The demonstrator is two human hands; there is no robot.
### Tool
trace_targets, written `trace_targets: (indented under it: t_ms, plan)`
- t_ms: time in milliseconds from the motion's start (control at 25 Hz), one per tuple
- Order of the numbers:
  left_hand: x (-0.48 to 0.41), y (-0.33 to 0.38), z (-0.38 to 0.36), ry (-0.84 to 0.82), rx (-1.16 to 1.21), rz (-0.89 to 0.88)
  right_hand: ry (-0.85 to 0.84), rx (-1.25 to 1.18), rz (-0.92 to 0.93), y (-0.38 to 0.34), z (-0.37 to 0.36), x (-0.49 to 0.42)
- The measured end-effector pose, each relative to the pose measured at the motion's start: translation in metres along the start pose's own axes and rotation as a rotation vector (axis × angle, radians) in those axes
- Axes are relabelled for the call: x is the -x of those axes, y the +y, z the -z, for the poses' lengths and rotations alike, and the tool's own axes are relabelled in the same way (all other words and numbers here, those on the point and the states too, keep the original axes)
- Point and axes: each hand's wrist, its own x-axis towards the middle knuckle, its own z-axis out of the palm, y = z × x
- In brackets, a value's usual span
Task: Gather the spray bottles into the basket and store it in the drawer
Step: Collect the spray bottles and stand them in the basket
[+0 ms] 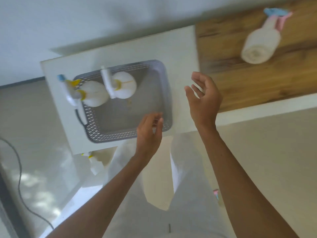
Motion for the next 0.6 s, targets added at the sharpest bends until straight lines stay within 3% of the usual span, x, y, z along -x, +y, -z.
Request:
trace_targets:
  t_ms: [120,240,400,600]
  plan:
    - [-0.048,0.064,-0.062,-0.054,-0.001,-0.234,0.193,-0.030,-0.067,0.014,0.065,-0.032]
    - [-0.102,0.135,-0.126,-0.078,-0.038,-0.343,0.310,-0.055,-0.098,0.027,0.121,-0.061]
    - [-0.169,0.211,-0.207,-0.153,-0.164,-0.226,0.402,-0.075,-0.123,0.039,0.177,-0.093]
    - [-0.210,0.234,-0.246,-0.324,-0.103,0.080,0.433,-0.075,-0.161,0.047,0.210,-0.110]
